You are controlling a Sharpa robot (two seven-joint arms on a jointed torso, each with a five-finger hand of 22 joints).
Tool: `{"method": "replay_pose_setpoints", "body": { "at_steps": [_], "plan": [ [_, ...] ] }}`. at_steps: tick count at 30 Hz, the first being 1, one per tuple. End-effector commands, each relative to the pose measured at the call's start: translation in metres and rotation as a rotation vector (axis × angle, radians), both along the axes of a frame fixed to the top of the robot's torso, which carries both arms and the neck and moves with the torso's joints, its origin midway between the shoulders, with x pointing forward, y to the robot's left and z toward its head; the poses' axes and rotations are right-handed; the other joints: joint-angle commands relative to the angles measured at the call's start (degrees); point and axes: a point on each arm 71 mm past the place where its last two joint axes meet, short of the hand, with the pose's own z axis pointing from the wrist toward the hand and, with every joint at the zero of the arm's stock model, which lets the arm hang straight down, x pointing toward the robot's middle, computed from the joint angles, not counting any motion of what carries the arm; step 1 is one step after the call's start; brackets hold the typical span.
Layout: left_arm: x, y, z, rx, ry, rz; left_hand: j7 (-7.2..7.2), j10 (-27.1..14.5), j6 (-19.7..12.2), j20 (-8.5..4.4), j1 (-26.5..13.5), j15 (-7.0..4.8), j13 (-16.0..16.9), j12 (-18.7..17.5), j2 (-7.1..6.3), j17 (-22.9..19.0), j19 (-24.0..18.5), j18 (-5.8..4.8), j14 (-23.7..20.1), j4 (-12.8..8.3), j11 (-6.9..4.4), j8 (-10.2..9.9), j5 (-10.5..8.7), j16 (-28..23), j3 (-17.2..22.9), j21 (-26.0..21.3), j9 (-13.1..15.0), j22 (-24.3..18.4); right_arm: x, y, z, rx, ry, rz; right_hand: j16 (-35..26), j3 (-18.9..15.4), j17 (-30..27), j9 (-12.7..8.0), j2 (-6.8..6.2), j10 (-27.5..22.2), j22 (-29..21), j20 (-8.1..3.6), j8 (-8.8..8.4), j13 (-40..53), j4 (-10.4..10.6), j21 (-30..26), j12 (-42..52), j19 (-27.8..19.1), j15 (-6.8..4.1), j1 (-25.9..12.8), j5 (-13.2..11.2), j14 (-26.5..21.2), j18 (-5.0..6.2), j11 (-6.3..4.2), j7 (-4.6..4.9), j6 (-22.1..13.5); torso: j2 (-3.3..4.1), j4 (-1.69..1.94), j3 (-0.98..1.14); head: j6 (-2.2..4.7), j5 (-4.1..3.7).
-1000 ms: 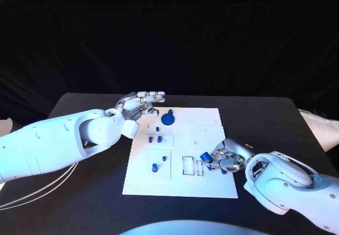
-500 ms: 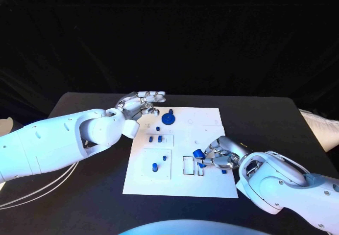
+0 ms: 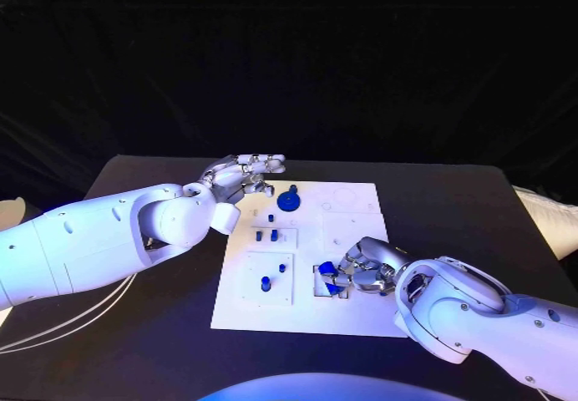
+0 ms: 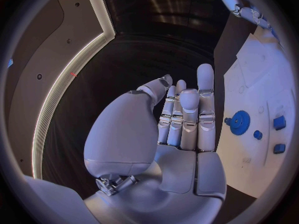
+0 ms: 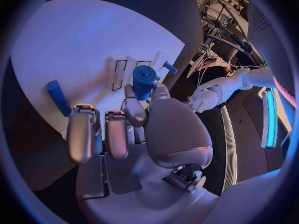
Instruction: Assemble the parts on the task board
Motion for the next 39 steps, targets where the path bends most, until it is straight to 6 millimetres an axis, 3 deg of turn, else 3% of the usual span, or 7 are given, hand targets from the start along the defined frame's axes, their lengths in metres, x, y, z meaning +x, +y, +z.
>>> {"method": "replay_pose_setpoints", "body": {
  "at_steps": [1,10,16,21,27,31,39],
  "plan": [
    [-0.0010,-0.0024,0.0016,-0.012,-0.010,-0.018,-0.08,-0.6,-0.3,0.05,0.0,-0.05,0.1,0.2,0.49,-0.1,-0.4,1.06,-0.4,0.1,-0.03,0.4,-0.08,-0.1,-0.5,-0.2,-0.1,-0.1,-0.0021,0.0028,-0.0035,-0.034,0.039,0.034,0.2,-0.6,4.5,0.1,-0.22,-0.1,0.1,-0.25,0.40,-0.1,0.0,0.3,-0.3,0.5,-0.38,-0.7,-0.5,4.3,-1.03,-0.39,-0.19,0.5,-0.02,-0.03,0.01,-0.07,0.07],
    [-0.0013,-0.0017,0.0018,-0.012,-0.010,-0.017,-0.08,-0.6,-0.3,0.05,0.0,-0.05,0.1,0.2,0.49,-0.1,-0.4,1.06,-0.4,0.1,-0.03,0.4,-0.08,-0.1,-0.5,-0.2,-0.1,-0.1,0.0021,0.0041,-0.0061,-0.054,0.024,0.038,0.1,-1.6,4.2,0.8,-0.15,-0.4,-0.2,-0.33,0.45,-0.8,0.0,0.1,-1.7,0.3,-0.45,-2.0,-2.4,4.2,-0.98,-0.45,-0.26,0.5,-0.02,-0.03,0.03,-0.16,0.20],
    [-0.0016,-0.0023,0.0018,-0.013,-0.009,-0.022,-0.10,-0.6,-0.3,0.06,0.0,-0.05,0.1,0.3,0.60,-0.1,-0.4,1.07,-0.4,0.1,-0.05,0.4,-0.05,-0.1,-0.5,-0.2,-0.1,-0.1,0.0062,0.0050,-0.0068,-0.060,-0.004,0.029,-0.4,-4.5,3.5,2.1,-0.02,-1.5,-1.3,-0.26,0.13,-2.9,0.0,-0.8,-5.3,-0.2,-0.30,-6.3,-16.3,4.1,-0.75,-0.18,-0.01,-0.6,-0.01,-0.01,0.03,-0.12,0.24],
    [-0.0016,-0.0023,0.0018,-0.013,-0.008,-0.024,-0.10,-0.6,-0.3,0.06,0.0,-0.05,0.1,0.3,0.60,-0.1,-0.4,1.07,-0.4,0.1,-0.05,0.4,-0.05,-0.1,-0.5,-0.2,-0.1,-0.1,0.0077,0.0047,-0.0069,-0.063,-0.017,0.025,-0.5,-5.1,3.5,2.7,-1.37,-3.2,-1.9,0.09,-0.27,-5.6,0.1,-1.3,-9.6,-0.5,0.08,-10.1,-22.3,4.0,-0.64,0.21,0.41,-1.5,-0.02,-0.07,0.05,-0.15,0.33],
    [-0.0020,-0.0026,0.0018,-0.015,-0.007,-0.027,-0.11,-0.7,-0.3,0.06,0.1,-0.05,0.1,0.4,0.69,0.0,-0.4,1.07,-0.3,0.1,-0.05,0.4,-0.02,0.0,-0.5,-0.3,-0.1,-0.1,0.0067,0.0051,-0.0052,-0.063,-0.032,0.030,-0.5,-2.8,3.6,3.4,-3.19,-3.3,-1.9,0.21,-0.22,-6.4,0.1,-1.3,-11.0,-0.5,0.14,-10.5,-22.4,4.0,-0.63,0.23,0.43,-1.6,0.02,-0.12,0.07,-0.16,0.38],
    [-0.0020,-0.0026,0.0018,-0.015,-0.006,-0.029,-0.11,-0.7,-0.3,0.06,0.1,-0.05,0.1,0.4,0.69,0.0,-0.4,1.07,-0.3,0.1,-0.05,0.4,-0.02,0.0,-0.5,-0.3,-0.1,-0.1,0.0050,0.0059,-0.0035,-0.057,-0.039,0.038,-0.3,-1.0,3.9,4.2,-3.27,-2.7,-1.4,0.10,0.03,-6.1,-1.0,-1.1,-10.8,-0.3,-0.01,-5.6,-21.4,4.1,-0.71,0.05,0.23,-1.3,0.00,-0.07,0.11,-0.19,0.40],
    [-0.0020,-0.0028,0.0017,-0.016,-0.005,-0.033,-0.07,-0.8,-0.4,0.06,0.1,-0.05,0.1,0.4,0.70,-0.2,-0.4,1.07,-0.4,0.0,-0.02,0.4,0.03,0.0,-0.6,-0.3,-0.1,-0.1,0.0049,0.0084,-0.0019,-0.092,-0.084,0.066,0.1,0.3,4.8,5.4,-3.56,-1.6,-0.2,-0.18,0.53,-4.5,-6.5,-0.4,-9.0,0.1,-0.29,5.1,-24.4,4.3,-0.96,-0.26,0.00,-0.9,-0.02,-0.07,0.06,-0.27,0.42]
  ]
}}
